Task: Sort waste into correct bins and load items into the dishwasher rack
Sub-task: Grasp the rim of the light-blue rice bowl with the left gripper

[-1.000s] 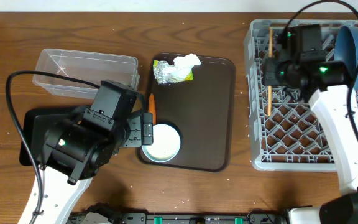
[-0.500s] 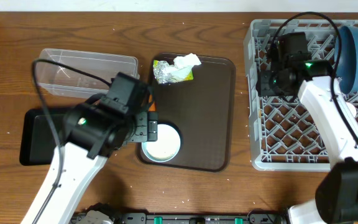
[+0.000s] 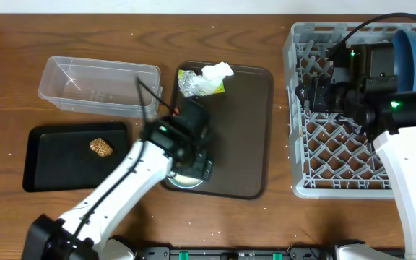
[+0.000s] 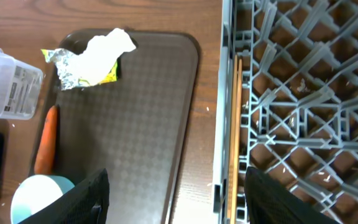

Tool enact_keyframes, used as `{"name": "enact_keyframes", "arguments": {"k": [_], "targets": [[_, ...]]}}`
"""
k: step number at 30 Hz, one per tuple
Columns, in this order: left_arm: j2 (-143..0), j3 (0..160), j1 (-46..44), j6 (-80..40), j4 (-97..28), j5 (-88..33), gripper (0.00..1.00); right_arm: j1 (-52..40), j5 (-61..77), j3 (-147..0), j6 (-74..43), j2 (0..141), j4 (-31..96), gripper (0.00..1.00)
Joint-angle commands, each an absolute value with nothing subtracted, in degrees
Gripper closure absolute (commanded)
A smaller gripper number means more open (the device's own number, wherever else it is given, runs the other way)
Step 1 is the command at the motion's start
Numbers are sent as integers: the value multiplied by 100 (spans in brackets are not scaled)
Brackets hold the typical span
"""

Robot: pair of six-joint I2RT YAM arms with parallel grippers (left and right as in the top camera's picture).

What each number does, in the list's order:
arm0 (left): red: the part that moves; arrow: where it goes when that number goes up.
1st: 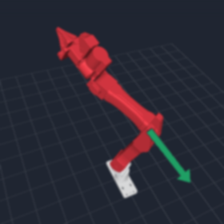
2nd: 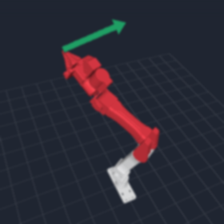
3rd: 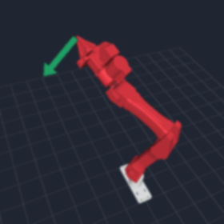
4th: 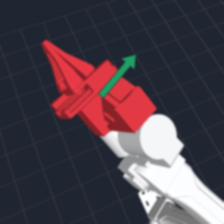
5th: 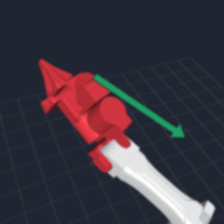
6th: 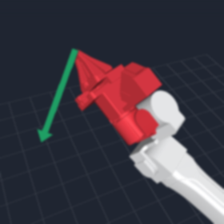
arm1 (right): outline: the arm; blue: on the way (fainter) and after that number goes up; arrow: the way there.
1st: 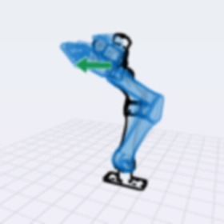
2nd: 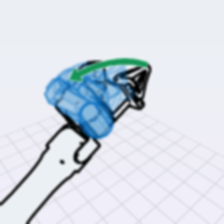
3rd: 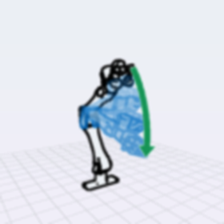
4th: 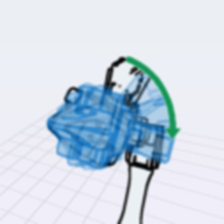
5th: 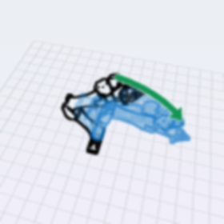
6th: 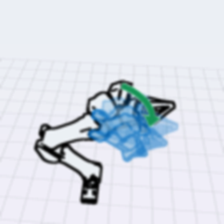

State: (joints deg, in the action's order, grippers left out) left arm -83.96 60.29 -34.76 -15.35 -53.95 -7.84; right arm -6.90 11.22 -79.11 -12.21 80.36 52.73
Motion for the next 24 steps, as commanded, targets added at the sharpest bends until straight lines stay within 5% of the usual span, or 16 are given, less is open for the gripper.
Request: {"name": "enact_keyframes", "arguments": {"k": [1, 7, 17, 20, 24], "targets": [[-8573, 5959, -3885, -1380, -5266, -661, 18, -757, 1203, -7977, -1323, 8090, 5336, 35], [-9288, 5929, -4287, -1380, -4980, -255, 52, -753, 1203, -7977, -1323, 8090, 5363, 36], [-9922, 5929, -4309, -1378, -4646, -532, 72, -753, 1184, -7977, -1323, 8090, 5404, 36], [-9922, 5929, -4309, -1378, -4574, -532, 94, -753, 1186, -7977, -1323, 8090, 5404, 36], [-9918, 5944, -4305, -1380, -4565, -539, 94, -753, 1186, -7977, -1323, 8090, 5404, 36]]}}
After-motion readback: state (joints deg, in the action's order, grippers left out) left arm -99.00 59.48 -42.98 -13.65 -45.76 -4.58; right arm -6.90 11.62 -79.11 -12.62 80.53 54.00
